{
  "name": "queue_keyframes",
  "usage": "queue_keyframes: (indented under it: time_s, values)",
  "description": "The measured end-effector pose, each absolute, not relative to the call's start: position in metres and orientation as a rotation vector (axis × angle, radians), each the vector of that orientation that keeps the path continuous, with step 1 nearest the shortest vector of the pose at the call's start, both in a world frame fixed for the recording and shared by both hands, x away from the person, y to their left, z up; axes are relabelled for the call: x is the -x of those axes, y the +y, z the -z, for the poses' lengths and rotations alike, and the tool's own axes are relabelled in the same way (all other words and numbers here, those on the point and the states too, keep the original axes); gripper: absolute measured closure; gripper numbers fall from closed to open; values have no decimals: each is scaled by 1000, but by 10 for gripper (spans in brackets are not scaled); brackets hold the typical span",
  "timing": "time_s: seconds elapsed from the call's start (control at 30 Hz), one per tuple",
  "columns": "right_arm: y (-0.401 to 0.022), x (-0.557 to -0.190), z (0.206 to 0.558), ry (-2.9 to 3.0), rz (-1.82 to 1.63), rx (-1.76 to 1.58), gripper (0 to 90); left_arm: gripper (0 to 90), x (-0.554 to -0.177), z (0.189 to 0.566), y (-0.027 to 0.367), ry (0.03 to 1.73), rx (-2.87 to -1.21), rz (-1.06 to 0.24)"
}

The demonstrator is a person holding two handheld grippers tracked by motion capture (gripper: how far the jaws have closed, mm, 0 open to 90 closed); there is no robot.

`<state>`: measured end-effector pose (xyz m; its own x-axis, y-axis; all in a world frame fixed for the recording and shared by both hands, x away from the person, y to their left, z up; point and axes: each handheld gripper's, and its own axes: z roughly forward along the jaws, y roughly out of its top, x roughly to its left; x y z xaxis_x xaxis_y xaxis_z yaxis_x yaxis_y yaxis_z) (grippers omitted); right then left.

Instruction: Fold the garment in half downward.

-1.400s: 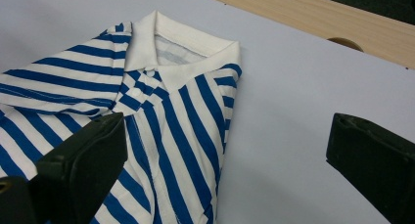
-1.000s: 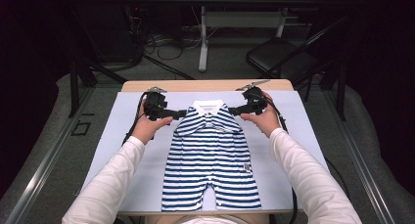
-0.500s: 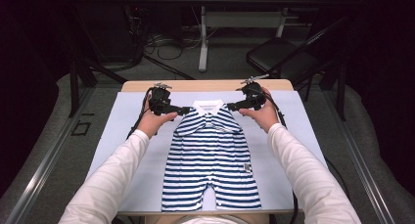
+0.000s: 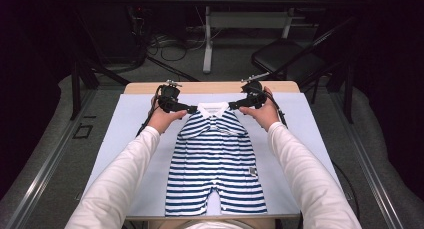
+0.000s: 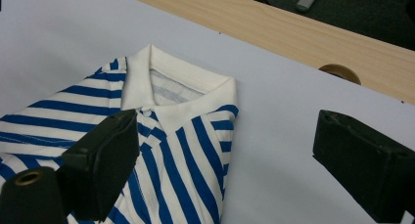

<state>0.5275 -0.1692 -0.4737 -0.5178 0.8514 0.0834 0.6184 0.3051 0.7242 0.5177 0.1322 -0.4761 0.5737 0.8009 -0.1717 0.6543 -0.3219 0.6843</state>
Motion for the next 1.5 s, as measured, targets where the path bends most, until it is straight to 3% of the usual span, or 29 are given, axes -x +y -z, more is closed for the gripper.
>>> queue_keyframes:
  time_s: [0.83,1.5]
  values:
    - [-151,-542,494,2211,-957,-1423,156,195,-537,492,122,1281,-2023,-276]
    - [-145,-549,515,2177,-949,-1485,300,335,-543,507,116,1357,-1981,-314]
